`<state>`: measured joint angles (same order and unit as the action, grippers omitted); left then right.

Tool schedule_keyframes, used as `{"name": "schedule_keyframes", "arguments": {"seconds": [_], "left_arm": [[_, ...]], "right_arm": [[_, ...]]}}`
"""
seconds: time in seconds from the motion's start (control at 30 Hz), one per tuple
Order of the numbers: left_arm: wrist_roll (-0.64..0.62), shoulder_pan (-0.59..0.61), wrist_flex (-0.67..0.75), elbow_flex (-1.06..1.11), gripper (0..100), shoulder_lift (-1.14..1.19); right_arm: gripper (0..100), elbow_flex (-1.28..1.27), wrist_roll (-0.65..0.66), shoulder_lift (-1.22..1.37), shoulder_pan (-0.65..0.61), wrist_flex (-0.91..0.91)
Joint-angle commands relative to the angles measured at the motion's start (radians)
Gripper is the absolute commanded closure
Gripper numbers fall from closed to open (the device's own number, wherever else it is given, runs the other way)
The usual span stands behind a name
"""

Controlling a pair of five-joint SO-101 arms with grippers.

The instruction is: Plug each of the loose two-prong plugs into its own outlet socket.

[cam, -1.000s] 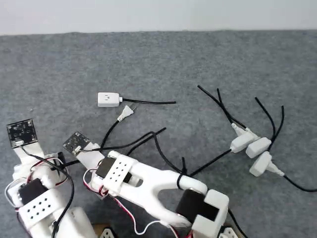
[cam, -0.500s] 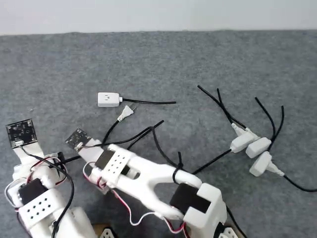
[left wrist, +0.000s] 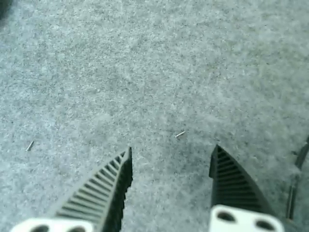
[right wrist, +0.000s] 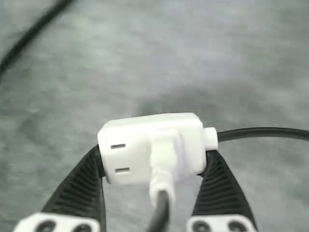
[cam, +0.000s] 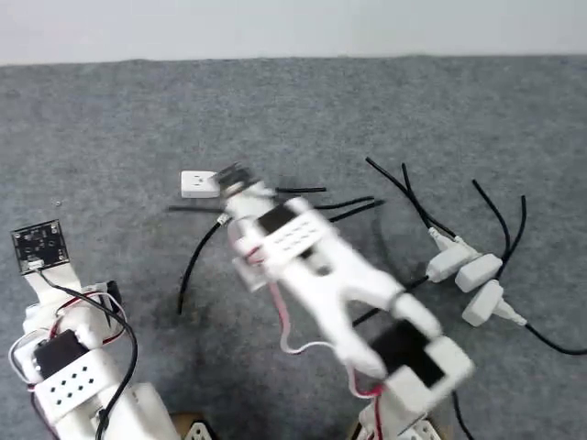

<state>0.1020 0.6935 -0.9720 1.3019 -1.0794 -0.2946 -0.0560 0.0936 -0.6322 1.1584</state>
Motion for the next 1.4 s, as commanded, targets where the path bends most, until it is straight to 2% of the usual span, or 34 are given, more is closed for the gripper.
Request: {"name": "schedule_keyframes", "arguments": {"seconds": [0.0,0.2,0.33,0.47,0.63,0.83,1.0,1.17,1.37], "left_arm": [[-0.006,0.0,0.021,-0.044,75,-0.005],[-0.002,-0.114,0.006,-0.008,75,-0.005],[-0.011,-0.224,-0.043,-0.013,75,-0.003],[-0.114,-0.348,-0.08,-0.056,75,-0.003],[-0.193,-0.419,-0.101,-0.22,75,0.104],[-0.302,-0.485,-0.137,-0.579,75,0.601],[-0.44,-0.503,-0.137,-0.918,75,1.003],[-0.537,-0.563,-0.147,-1.19,74,1.281],[-0.746,-0.626,-0.298,-1.497,64,1.553]], "right_arm": [[99.0,-0.051,0.064,-0.226,0.16,0.024],[97.6,-0.175,0.146,-0.426,0.49,0.031],[82.0,-0.25,0.143,-0.435,0.615,0.024],[66.0,-0.298,0.141,-0.435,0.618,0.019],[64.5,-0.358,0.141,-0.435,0.619,-0.104],[64.5,-0.397,0.06,-0.435,0.618,-0.165],[64.5,-0.399,0.061,-0.429,0.619,-0.206],[64.5,-0.393,0.063,-0.387,0.618,-0.208],[64.5,-0.393,0.064,-0.377,0.593,-0.216]]}}
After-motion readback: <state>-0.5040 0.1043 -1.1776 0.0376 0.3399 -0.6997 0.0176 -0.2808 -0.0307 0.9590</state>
